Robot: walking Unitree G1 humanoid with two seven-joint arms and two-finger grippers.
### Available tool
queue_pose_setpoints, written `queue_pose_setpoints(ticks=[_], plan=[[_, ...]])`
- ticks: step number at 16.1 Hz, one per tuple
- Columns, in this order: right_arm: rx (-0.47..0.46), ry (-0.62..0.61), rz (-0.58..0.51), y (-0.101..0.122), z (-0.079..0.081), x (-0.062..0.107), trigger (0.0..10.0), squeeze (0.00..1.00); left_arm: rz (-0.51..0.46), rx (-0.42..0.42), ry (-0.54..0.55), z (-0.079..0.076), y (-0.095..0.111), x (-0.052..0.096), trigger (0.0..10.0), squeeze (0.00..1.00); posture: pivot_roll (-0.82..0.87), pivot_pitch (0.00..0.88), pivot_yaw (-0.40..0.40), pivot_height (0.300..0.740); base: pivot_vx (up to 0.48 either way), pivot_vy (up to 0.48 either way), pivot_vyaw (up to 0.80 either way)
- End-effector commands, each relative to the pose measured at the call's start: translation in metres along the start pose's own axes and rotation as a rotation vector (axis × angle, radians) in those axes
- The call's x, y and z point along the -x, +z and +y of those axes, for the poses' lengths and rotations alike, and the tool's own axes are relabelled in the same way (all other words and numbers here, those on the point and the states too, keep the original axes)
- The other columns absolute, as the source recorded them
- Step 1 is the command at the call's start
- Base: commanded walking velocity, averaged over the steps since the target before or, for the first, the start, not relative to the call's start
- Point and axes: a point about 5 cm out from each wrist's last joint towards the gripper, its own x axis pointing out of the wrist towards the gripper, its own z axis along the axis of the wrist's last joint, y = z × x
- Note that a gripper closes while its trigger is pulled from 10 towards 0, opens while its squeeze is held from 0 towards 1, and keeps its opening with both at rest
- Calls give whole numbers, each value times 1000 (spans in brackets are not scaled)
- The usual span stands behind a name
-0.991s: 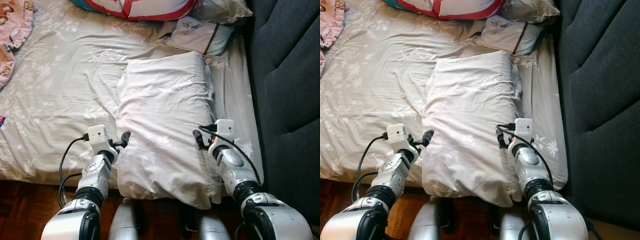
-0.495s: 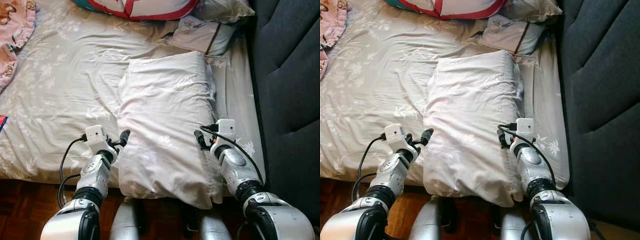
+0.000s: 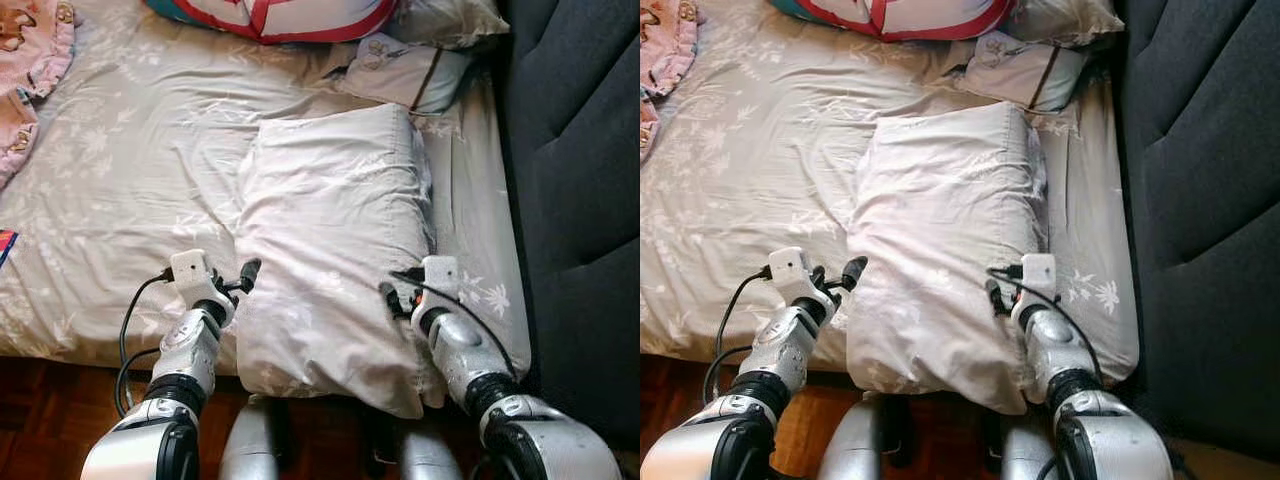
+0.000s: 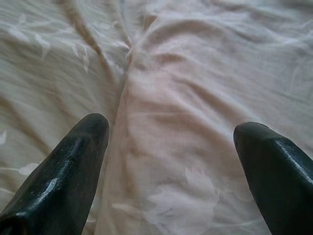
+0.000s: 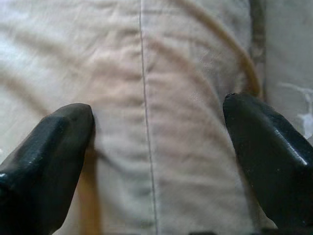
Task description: Clean up the room
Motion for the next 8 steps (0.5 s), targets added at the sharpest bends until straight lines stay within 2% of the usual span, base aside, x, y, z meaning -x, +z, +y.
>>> queue_pose_setpoints(ticks=[1,3,6,8], plan=[[-31,-1,85,-25,2,4,10000,0,17,8,33,12,-7,7,10000,0,11,345,76,666,0,0,0],[-33,3,88,-26,4,4,10000,0,41,7,22,12,-11,8,10000,0,7,344,74,666,0,0,0],[-38,15,69,-22,6,3,10000,0,96,121,25,16,-22,11,10000,0,-12,346,62,666,0,0,0],[-38,15,61,-20,5,3,10000,0,115,117,-2,13,-26,12,10000,0,-28,354,54,666,0,0,0]])
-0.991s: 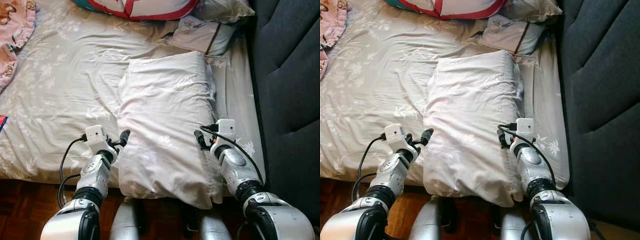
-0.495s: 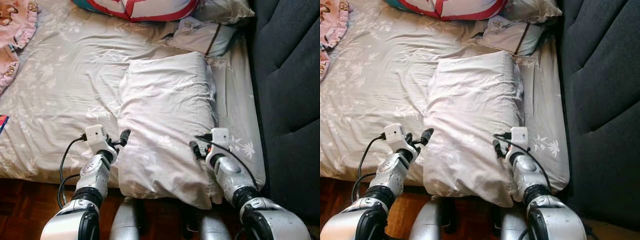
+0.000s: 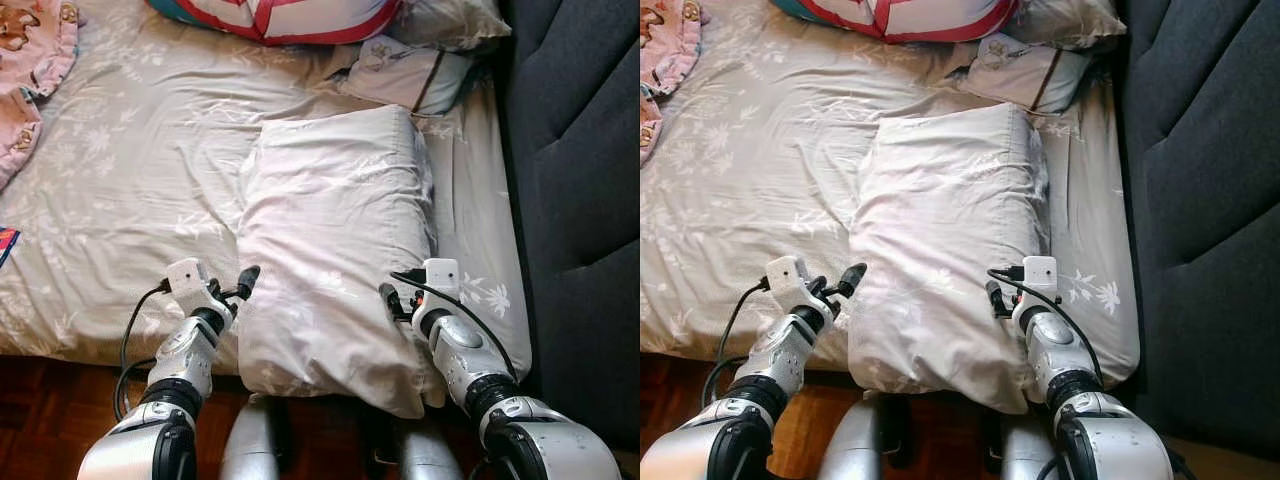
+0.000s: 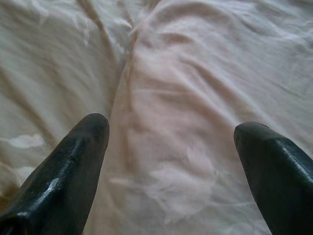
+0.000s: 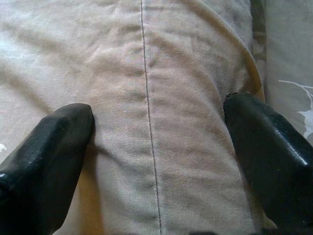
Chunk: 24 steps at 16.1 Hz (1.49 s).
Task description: Clean up the room
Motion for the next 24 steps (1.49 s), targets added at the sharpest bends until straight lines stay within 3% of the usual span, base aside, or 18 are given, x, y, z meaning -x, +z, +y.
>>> queue_pose_setpoints(ticks=[1,3,5,7,16,20,24], plan=[[-25,11,48,-15,2,3,10000,0,77,17,10,6,-18,7,10000,0,-45,364,46,666,0,0,0],[-17,18,39,-12,2,2,10000,0,109,8,-3,4,-24,7,10000,0,-75,377,35,666,0,0,0],[-13,23,31,-10,2,2,10000,0,164,-93,-8,2,-31,8,10000,0,-90,386,29,666,0,0,0],[-14,27,28,-11,2,2,10000,0,181,-132,29,2,-35,9,10000,0,-101,393,24,666,0,0,0],[-18,35,13,-18,-3,7,10000,0,194,-48,109,6,-48,14,10000,0,-188,444,-9,666,0,0,0],[-19,46,15,-20,-2,9,10000,0,231,-127,232,17,-56,22,10000,0,-183,459,-24,666,0,0,0],[-23,61,9,-18,3,8,10000,0,224,-124,273,27,-56,27,10000,0,-196,452,-32,666,0,0,0]])
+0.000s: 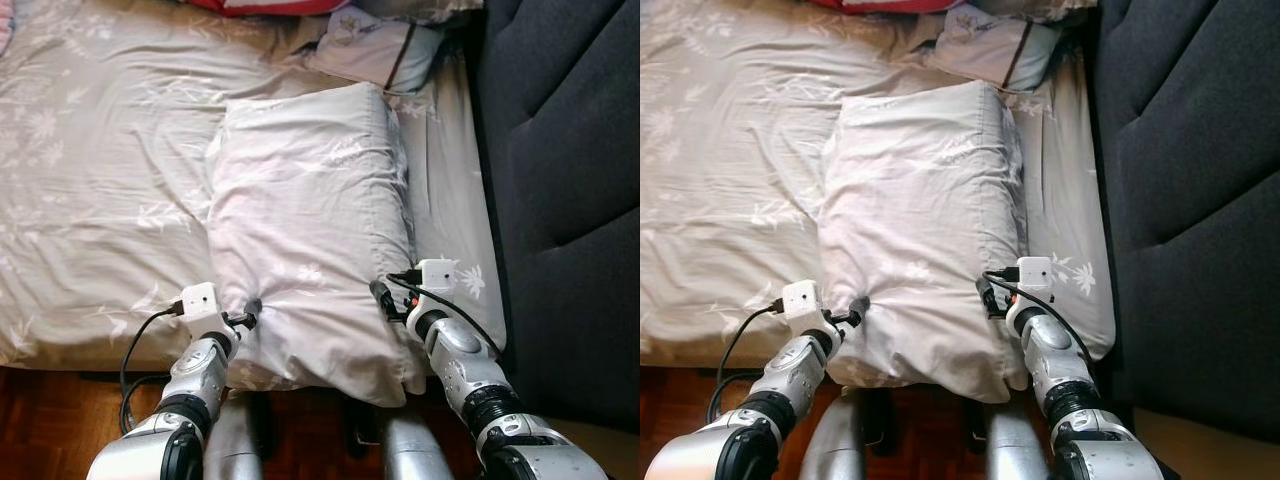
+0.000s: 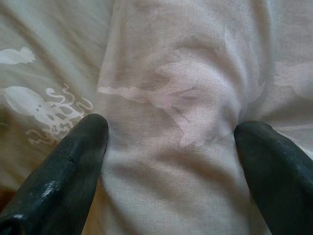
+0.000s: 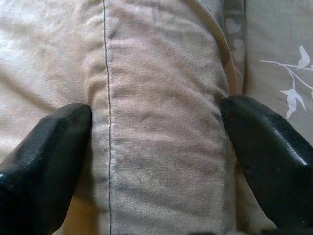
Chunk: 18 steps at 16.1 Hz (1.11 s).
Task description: Clean up the room
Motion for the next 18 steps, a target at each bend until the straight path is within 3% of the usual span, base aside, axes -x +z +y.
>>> queue_pose_setpoints(ticks=[1,4,6,7,8,9,10,18], plan=[[-19,-14,64,-20,-3,6,10000,0,96,16,55,17,-25,9,10000,0,-204,451,-38,666,0,0,0],[-14,-11,68,-22,-8,9,10000,0,145,143,-40,6,-35,10,10000,0,-215,454,-44,666,0,0,0],[-14,-17,67,-21,-10,9,10000,0,153,141,-43,3,-37,11,10000,0,-216,451,-47,666,0,0,0],[-15,-16,69,-22,-10,9,10000,0,153,132,-40,3,-38,11,9059,0,-216,451,-47,666,0,0,0],[-17,-12,70,-22,-9,9,10000,0,154,123,-41,2,-38,11,5922,0,-213,450,-48,666,0,0,0],[-18,-10,70,-22,-9,9,2745,0,156,102,-41,1,-38,11,0,0,-209,449,-46,666,0,0,0],[-20,-9,70,-22,-8,9,0,0,155,101,-46,1,-38,11,0,0,-206,449,-44,666,0,0,0],[-34,22,93,-28,2,8,0,0,142,96,-119,-7,-35,10,0,0,-184,436,-37,666,0,0,0]])
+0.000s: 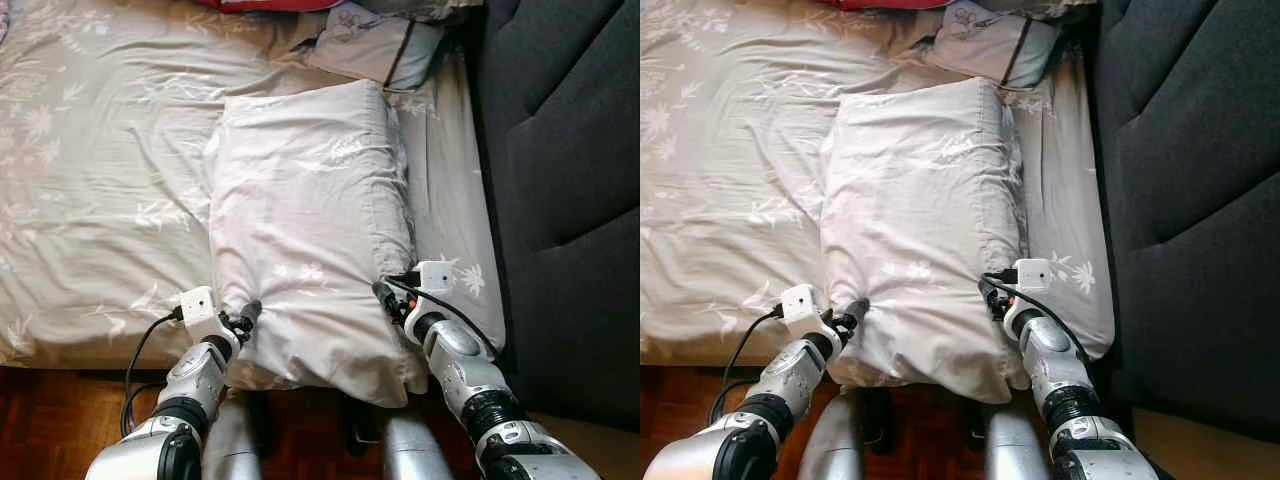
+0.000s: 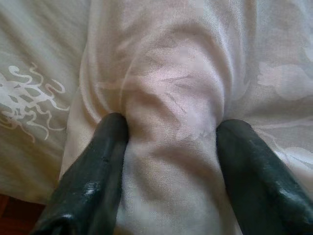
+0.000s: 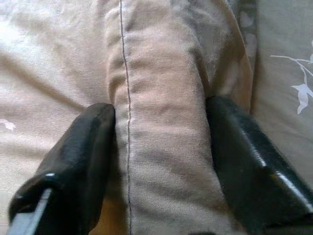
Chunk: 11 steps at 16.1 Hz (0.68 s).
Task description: Clean up the room
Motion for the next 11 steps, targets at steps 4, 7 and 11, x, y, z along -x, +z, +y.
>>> queue_pose_setpoints(ticks=[4,7,11], plan=[[-29,-2,93,-26,-1,6,0,0,117,12,-17,-3,-31,7,0,0,-177,428,-34,666,0,0,0],[-31,2,96,-27,3,5,0,0,116,20,-20,-4,-32,7,0,0,-172,427,-31,666,0,0,0],[-37,8,100,-29,9,3,0,0,105,27,-22,-2,-27,6,0,0,-156,414,-7,666,0,0,0]])
